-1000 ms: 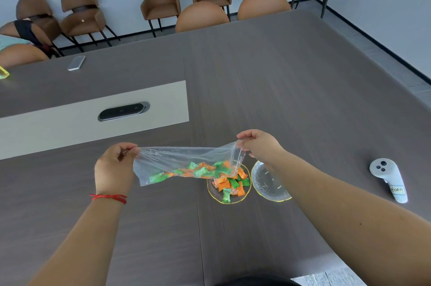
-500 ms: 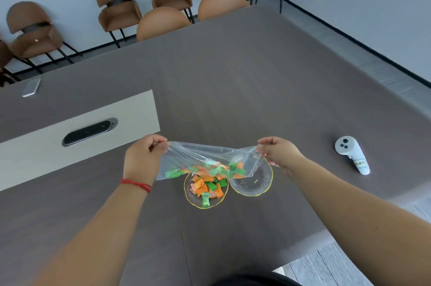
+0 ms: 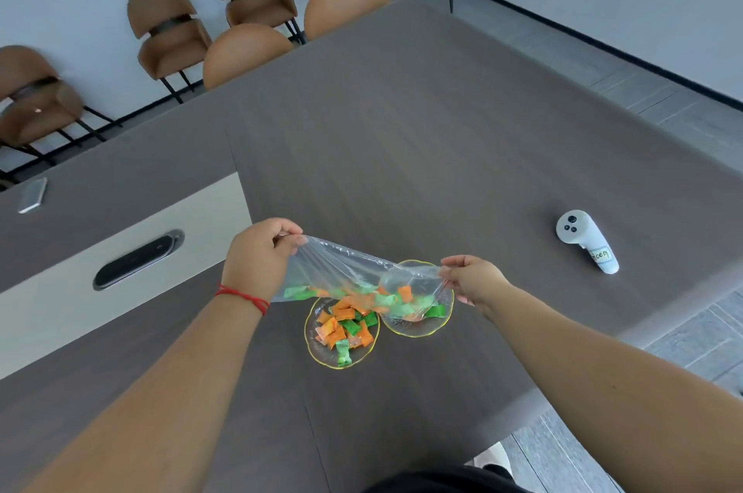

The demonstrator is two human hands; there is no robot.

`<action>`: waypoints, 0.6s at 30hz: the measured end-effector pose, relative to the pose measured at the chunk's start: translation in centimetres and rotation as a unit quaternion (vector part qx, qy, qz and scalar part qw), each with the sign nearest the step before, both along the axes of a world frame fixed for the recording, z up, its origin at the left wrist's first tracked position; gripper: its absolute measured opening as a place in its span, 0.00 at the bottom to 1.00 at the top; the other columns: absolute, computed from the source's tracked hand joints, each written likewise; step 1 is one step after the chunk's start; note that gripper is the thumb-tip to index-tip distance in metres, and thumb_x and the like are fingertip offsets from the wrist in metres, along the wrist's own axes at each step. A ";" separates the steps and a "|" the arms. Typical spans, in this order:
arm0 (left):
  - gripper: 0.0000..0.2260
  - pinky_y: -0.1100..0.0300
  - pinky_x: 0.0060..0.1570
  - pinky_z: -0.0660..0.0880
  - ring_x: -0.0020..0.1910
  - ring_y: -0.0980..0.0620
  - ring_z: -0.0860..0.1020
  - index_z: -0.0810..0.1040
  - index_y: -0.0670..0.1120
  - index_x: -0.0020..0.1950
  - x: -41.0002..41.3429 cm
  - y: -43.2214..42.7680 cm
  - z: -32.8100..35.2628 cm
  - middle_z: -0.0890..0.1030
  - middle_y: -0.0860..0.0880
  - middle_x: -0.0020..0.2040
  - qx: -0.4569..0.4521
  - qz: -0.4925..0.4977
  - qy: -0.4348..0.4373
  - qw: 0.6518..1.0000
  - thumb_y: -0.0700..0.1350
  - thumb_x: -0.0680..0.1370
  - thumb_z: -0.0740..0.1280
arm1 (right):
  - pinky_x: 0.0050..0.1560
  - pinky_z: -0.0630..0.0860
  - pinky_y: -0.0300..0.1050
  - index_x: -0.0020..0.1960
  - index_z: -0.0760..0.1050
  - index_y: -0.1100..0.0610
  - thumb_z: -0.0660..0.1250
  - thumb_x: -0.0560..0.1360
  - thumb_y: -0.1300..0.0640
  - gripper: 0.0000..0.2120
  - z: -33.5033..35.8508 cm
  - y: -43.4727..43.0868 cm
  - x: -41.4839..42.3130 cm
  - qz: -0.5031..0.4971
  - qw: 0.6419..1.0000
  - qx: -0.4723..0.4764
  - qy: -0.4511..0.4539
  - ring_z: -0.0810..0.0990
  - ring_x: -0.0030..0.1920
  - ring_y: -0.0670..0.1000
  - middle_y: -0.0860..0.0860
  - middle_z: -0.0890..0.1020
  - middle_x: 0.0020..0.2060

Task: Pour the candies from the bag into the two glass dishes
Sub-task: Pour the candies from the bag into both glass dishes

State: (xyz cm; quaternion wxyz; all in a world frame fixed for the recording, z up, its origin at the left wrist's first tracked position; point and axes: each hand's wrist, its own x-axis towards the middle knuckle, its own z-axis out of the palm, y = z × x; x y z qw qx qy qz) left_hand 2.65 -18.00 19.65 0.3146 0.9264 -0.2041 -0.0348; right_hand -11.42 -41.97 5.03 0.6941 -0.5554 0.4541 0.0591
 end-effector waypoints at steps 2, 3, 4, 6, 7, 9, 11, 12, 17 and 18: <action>0.03 0.69 0.41 0.70 0.41 0.50 0.83 0.81 0.44 0.46 0.1 -0.5 0.2 0.84 0.45 0.40 0.013 -0.007 -0.007 1.000 0.41 0.74 0.68 | 0.34 0.70 0.39 0.56 0.77 0.54 0.70 0.74 0.60 0.11 -0.2 -0.1 -0.1 0.002 1.000 0.007 -0.001 0.78 0.40 0.48 0.52 0.81 0.46; 0.03 0.70 0.40 0.70 0.41 0.51 0.82 0.81 0.44 0.46 0.2 -0.7 0.3 0.83 0.45 0.40 0.019 -0.009 -0.009 1.000 0.41 0.74 0.68 | 0.34 0.70 0.39 0.57 0.77 0.55 0.70 0.74 0.60 0.12 -0.3 -0.1 -0.1 0.003 1.000 0.010 -0.001 0.78 0.41 0.48 0.52 0.81 0.47; 0.03 0.70 0.40 0.70 0.39 0.53 0.82 0.81 0.44 0.46 0.2 -0.9 0.3 0.83 0.45 0.40 0.023 -0.012 -0.010 1.000 0.41 0.74 0.68 | 0.34 0.70 0.39 0.57 0.77 0.55 0.69 0.74 0.60 0.12 -0.3 -0.2 0.0 0.004 1.000 0.013 -0.001 0.79 0.40 0.47 0.52 0.81 0.47; 0.03 0.72 0.39 0.69 0.38 0.57 0.81 0.81 0.44 0.46 0.2 -1.3 0.5 0.83 0.46 0.40 0.031 -0.015 -0.013 0.999 0.41 0.74 0.68 | 0.32 0.70 0.38 0.57 0.77 0.55 0.69 0.75 0.61 0.11 -0.4 -0.3 0.0 0.002 1.000 0.017 0.000 0.78 0.37 0.46 0.52 0.81 0.47; 0.03 0.72 0.39 0.69 0.37 0.58 0.80 0.81 0.44 0.46 0.2 -1.5 0.6 0.83 0.46 0.40 0.034 -0.015 -0.015 0.999 0.41 0.74 0.68 | 0.31 0.70 0.38 0.57 0.77 0.55 0.69 0.75 0.61 0.11 -0.5 -0.3 0.0 0.000 1.000 0.017 0.000 0.77 0.36 0.45 0.52 0.81 0.47; 0.04 0.69 0.40 0.70 0.37 0.56 0.80 0.81 0.44 0.46 0.2 -1.9 0.8 0.83 0.46 0.39 0.041 -0.018 -0.017 0.999 0.41 0.74 0.68 | 0.31 0.70 0.38 0.54 0.76 0.54 0.68 0.75 0.61 0.08 -0.6 -0.5 0.0 -0.001 1.000 0.020 -0.004 0.77 0.36 0.46 0.53 0.81 0.47; 0.03 0.62 0.44 0.74 0.40 0.51 0.81 0.81 0.45 0.46 0.1 -2.5 1.1 0.83 0.46 0.39 0.049 -0.023 -0.020 0.998 0.42 0.74 0.69 | 0.31 0.71 0.38 0.50 0.76 0.52 0.68 0.75 0.61 0.06 -0.6 -0.8 -0.1 -0.003 1.000 0.023 -0.004 0.77 0.36 0.46 0.52 0.81 0.46; 0.03 0.58 0.46 0.75 0.41 0.49 0.81 0.81 0.45 0.46 0.0 -2.9 1.3 0.83 0.46 0.39 0.051 -0.026 -0.021 0.998 0.43 0.74 0.69 | 0.31 0.70 0.38 0.49 0.76 0.52 0.68 0.75 0.61 0.06 -0.6 -1.0 -0.2 -0.004 1.000 0.024 -0.003 0.77 0.36 0.45 0.52 0.81 0.45; 0.04 0.54 0.48 0.76 0.43 0.47 0.81 0.81 0.45 0.46 -0.4 -5.5 2.4 0.83 0.46 0.39 0.080 -0.051 -0.030 0.995 0.44 0.74 0.68 | 0.28 0.70 0.36 0.49 0.75 0.52 0.67 0.76 0.62 0.06 -0.8 -1.6 -0.6 -0.015 0.999 0.049 0.004 0.77 0.34 0.45 0.49 0.81 0.41; 0.05 0.55 0.47 0.75 0.43 0.47 0.80 0.81 0.45 0.46 -0.5 -6.0 2.7 0.83 0.46 0.39 0.090 -0.054 -0.032 0.994 0.44 0.75 0.68 | 0.28 0.70 0.36 0.49 0.75 0.52 0.67 0.76 0.62 0.05 -0.9 -1.6 -0.7 -0.018 0.998 0.057 0.007 0.77 0.34 0.45 0.49 0.81 0.40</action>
